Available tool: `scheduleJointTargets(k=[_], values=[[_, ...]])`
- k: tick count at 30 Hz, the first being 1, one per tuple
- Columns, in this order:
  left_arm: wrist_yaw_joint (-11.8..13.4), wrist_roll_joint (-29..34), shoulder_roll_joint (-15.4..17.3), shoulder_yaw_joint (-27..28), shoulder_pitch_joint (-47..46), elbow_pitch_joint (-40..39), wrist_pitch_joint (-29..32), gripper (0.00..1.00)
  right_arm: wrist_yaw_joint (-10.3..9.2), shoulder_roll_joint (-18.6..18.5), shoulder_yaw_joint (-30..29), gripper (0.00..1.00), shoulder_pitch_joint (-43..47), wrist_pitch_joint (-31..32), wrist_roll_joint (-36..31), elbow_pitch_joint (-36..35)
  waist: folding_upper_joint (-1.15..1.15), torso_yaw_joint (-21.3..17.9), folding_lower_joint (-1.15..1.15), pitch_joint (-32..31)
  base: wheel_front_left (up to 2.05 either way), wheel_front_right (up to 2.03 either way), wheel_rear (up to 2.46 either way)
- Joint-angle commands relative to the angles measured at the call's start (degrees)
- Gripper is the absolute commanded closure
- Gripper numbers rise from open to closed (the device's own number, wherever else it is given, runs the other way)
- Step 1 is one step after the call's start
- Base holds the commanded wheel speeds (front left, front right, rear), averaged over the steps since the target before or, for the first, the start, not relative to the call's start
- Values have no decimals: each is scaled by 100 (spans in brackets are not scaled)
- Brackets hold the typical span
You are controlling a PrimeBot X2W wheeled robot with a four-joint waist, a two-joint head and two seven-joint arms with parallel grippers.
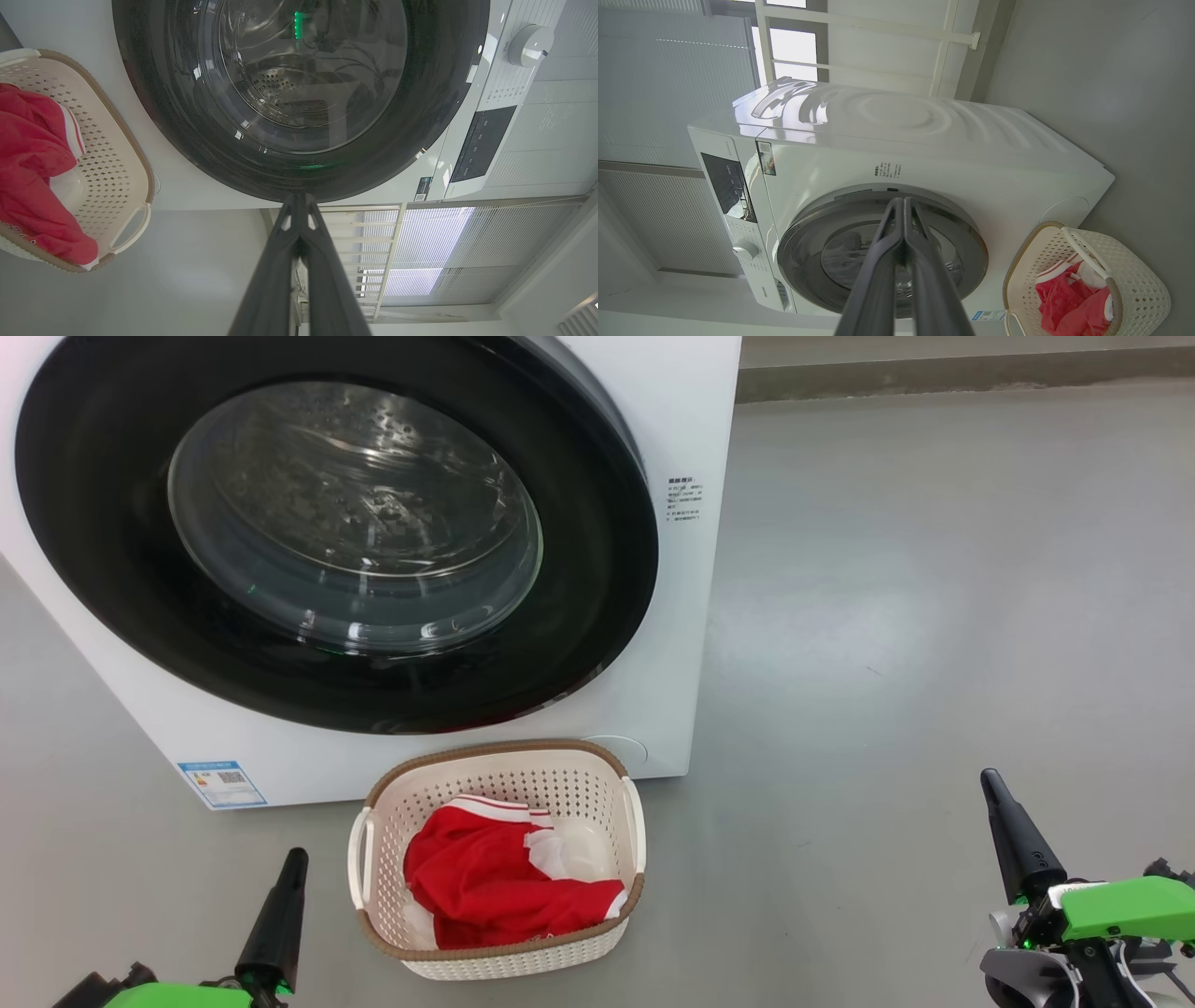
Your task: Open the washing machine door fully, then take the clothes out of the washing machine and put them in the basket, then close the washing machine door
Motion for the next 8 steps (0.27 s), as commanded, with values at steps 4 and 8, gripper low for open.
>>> scheduleJointTargets(k=[4, 8], values=[[-40, -40, 49, 203, -228, -117, 43, 100, -3, -86, 102, 100, -238, 38, 19, -149, 0, 0, 0, 0, 0, 0, 0], [-40, -40, 49, 203, -228, -117, 43, 100, -3, -86, 102, 100, -238, 38, 19, -149, 0, 0, 0, 0, 0, 0, 0]])
